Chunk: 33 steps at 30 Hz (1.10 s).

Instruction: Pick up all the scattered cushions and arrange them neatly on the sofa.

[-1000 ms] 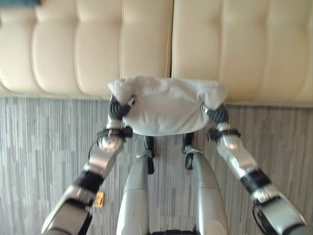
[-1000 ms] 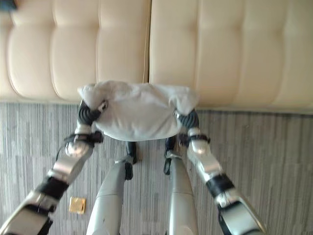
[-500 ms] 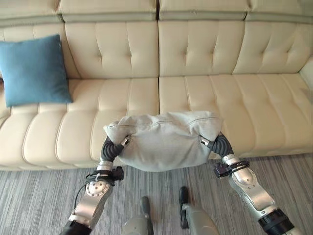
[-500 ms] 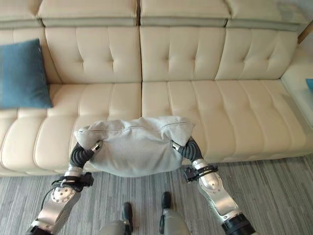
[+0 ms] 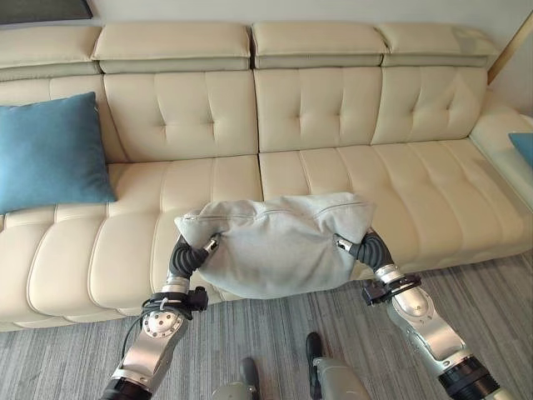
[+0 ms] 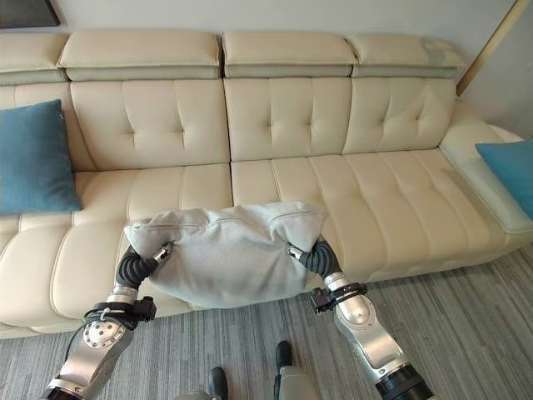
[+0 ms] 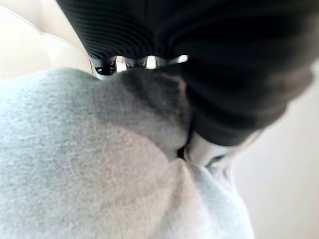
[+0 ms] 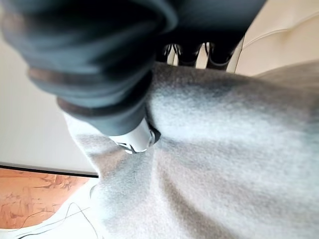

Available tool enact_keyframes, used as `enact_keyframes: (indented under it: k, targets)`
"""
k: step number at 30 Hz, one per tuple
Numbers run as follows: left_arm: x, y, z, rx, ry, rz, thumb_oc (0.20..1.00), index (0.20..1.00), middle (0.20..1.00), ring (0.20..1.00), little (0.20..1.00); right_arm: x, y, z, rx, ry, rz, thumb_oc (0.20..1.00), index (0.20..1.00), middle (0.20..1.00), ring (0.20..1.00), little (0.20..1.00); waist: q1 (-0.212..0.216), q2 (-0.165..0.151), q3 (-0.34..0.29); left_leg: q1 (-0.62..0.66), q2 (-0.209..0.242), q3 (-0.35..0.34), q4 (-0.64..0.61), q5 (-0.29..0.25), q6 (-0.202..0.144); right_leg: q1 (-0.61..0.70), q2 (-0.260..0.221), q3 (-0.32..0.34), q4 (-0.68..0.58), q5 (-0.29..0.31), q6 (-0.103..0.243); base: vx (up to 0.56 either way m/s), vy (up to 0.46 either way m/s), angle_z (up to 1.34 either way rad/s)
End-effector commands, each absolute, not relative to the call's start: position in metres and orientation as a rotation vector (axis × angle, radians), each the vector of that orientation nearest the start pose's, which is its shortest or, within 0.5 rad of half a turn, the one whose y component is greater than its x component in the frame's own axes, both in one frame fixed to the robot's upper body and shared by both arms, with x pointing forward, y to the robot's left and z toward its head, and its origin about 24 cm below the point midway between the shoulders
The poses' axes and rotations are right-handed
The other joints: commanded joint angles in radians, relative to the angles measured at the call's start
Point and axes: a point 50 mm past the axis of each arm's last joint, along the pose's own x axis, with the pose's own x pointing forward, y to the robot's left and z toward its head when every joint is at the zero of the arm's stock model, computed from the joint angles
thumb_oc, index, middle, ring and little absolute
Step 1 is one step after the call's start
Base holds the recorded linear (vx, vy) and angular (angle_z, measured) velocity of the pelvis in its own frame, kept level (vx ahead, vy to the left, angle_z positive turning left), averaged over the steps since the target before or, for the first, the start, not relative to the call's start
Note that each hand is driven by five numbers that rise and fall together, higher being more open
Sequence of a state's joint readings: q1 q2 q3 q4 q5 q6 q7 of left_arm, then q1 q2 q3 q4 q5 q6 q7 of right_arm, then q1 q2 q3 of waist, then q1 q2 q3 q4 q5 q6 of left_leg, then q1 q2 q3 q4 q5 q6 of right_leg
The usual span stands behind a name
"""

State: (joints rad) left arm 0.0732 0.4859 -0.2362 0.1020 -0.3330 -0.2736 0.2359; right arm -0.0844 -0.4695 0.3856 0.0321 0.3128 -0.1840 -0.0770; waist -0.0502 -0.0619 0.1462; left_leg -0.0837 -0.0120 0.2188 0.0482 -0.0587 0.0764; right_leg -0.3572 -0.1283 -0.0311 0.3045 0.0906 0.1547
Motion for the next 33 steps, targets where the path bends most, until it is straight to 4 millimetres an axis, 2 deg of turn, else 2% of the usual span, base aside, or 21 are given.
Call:
enact_keyframes:
  k: [1, 4, 8, 11, 12, 14, 17, 18, 21, 22, 24, 26, 29, 33]
  targets:
    - [0.244, 0.166, 0.075, 0.117, -0.280, -0.175, 0.200, 0.200, 0.200, 0.200, 0.200, 0.255, -0.097, 0.109, -0.040, -0.389, 0.541, 0.200, 0.200, 0.200, 0.200, 0.200, 0.000, 0.025, 0.019, 0.087, -0.038, -0.084, 0.044, -0.111, -0.036, 0.045, -0.001, -0.026, -0.044, -0.040, 0.033, 0.20, 0.014, 0.18]
    - [0.243, 0.165, 0.073, 0.105, -0.272, -0.181, 0.200, 0.200, 0.200, 0.200, 0.200, 0.254, -0.101, 0.106, -0.049, -0.379, 0.535, 0.200, 0.200, 0.200, 0.200, 0.200, -0.016, 0.030, 0.026, 0.137, -0.056, -0.103, 0.032, -0.126, -0.046, 0.020, 0.008, -0.061, -0.139, -0.024, 0.034, 0.23, -0.027, 0.20]
    - [0.242, 0.165, 0.069, 0.094, -0.258, -0.177, 0.200, 0.200, 0.200, 0.200, 0.200, 0.253, -0.105, 0.101, -0.070, -0.356, 0.536, 0.200, 0.200, 0.200, 0.200, 0.200, -0.028, 0.037, 0.029, 0.195, -0.065, -0.128, 0.036, -0.142, -0.067, 0.002, 0.001, -0.160, -0.199, 0.003, 0.038, 0.26, -0.098, 0.34]
    - [0.238, 0.162, 0.063, 0.088, -0.234, -0.198, 0.200, 0.200, 0.200, 0.200, 0.200, 0.248, -0.111, 0.095, -0.075, -0.334, 0.526, 0.200, 0.200, 0.200, 0.200, 0.200, -0.039, 0.037, 0.013, 0.228, -0.065, -0.153, 0.045, -0.150, -0.089, 0.033, 0.001, -0.144, -0.225, 0.016, 0.028, 0.27, -0.134, 0.60]
    - [0.237, 0.158, 0.062, 0.071, -0.232, -0.206, 0.200, 0.200, 0.200, 0.200, 0.200, 0.246, -0.116, 0.093, -0.081, -0.328, 0.512, 0.200, 0.200, 0.200, 0.200, 0.200, -0.040, 0.040, 0.004, 0.221, -0.053, -0.165, 0.103, -0.116, -0.123, 0.056, 0.006, -0.145, -0.219, 0.033, 0.014, 0.23, -0.192, 0.64]
    - [0.237, 0.155, 0.061, 0.060, -0.224, -0.221, 0.200, 0.200, 0.200, 0.200, 0.200, 0.245, -0.121, 0.092, -0.091, -0.321, 0.495, 0.200, 0.200, 0.200, 0.200, 0.200, -0.047, 0.044, -0.007, 0.205, -0.023, -0.156, 0.156, -0.097, -0.147, 0.087, 0.008, -0.166, -0.234, 0.031, 0.003, 0.24, -0.217, 0.45]
    - [0.237, 0.154, 0.060, 0.050, -0.215, -0.229, 0.200, 0.200, 0.200, 0.200, 0.200, 0.245, -0.129, 0.091, -0.106, -0.311, 0.471, 0.200, 0.200, 0.200, 0.200, 0.200, -0.054, 0.052, -0.029, 0.193, 0.020, -0.139, 0.207, -0.035, -0.178, 0.135, 0.043, -0.173, -0.255, 0.004, -0.020, 0.15, -0.123, 0.14]
    - [0.239, 0.152, 0.061, 0.047, -0.215, -0.232, 0.200, 0.200, 0.200, 0.200, 0.200, 0.246, -0.131, 0.091, -0.108, -0.308, 0.468, 0.200, 0.200, 0.200, 0.200, 0.200, -0.054, 0.050, -0.029, 0.178, 0.026, -0.138, 0.210, -0.023, -0.178, 0.147, 0.050, -0.165, -0.264, -0.008, -0.026, 0.07, -0.041, 0.00]
    - [0.241, 0.150, 0.063, 0.046, -0.226, -0.239, 0.200, 0.200, 0.200, 0.200, 0.200, 0.248, -0.133, 0.093, -0.122, -0.315, 0.458, 0.200, 0.200, 0.200, 0.200, 0.200, -0.046, 0.041, -0.027, 0.134, 0.023, -0.144, 0.186, -0.046, -0.164, 0.157, 0.049, -0.147, -0.282, -0.021, -0.026, 0.03, 0.009, -0.18]
    - [0.243, 0.149, 0.068, 0.049, -0.245, -0.251, 0.200, 0.200, 0.200, 0.200, 0.200, 0.250, -0.134, 0.095, -0.133, -0.325, 0.443, 0.200, 0.200, 0.200, 0.200, 0.200, -0.036, 0.015, -0.025, 0.060, 0.011, -0.150, 0.155, -0.106, -0.144, 0.171, 0.029, -0.126, -0.293, -0.032, -0.020, 0.02, 0.039, -0.12]
    - [0.244, 0.148, 0.071, 0.045, -0.258, -0.251, 0.200, 0.200, 0.200, 0.200, 0.200, 0.251, -0.136, 0.095, -0.128, -0.329, 0.428, 0.200, 0.200, 0.200, 0.200, 0.200, -0.022, 0.000, -0.010, -0.001, 0.011, -0.151, 0.138, -0.094, -0.138, 0.184, 0.022, -0.114, -0.288, -0.033, -0.021, -0.02, 0.041, -0.01]
    - [0.248, 0.147, 0.074, 0.044, -0.269, -0.257, 0.200, 0.200, 0.200, 0.200, 0.200, 0.251, -0.139, 0.094, -0.117, -0.322, 0.401, 0.200, 0.200, 0.200, 0.200, 0.200, -0.016, -0.017, 0.010, -0.060, 0.033, -0.122, 0.169, -0.072, -0.142, 0.188, 0.012, -0.108, -0.271, -0.042, -0.024, -0.07, 0.075, -0.12]
    - [0.245, 0.147, 0.071, 0.046, -0.253, -0.266, 0.200, 0.200, 0.200, 0.200, 0.200, 0.250, -0.137, 0.091, -0.095, -0.308, 0.399, 0.200, 0.200, 0.200, 0.200, 0.200, -0.013, -0.003, 0.011, -0.012, 0.031, -0.099, 0.118, -0.068, -0.123, 0.182, 0.018, -0.099, -0.212, -0.052, -0.021, 0.02, 0.179, -0.12]
    - [0.245, 0.154, 0.071, 0.096, -0.247, -0.272, 0.200, 0.200, 0.200, 0.200, 0.200, 0.252, -0.127, 0.084, -0.054, -0.279, 0.417, 0.200, 0.200, 0.200, 0.200, 0.200, -0.004, -0.016, 0.028, -0.004, 0.018, -0.077, 0.128, -0.082, -0.091, 0.133, -0.008, -0.075, -0.112, -0.058, 0.001, -0.02, 0.135, -0.39]
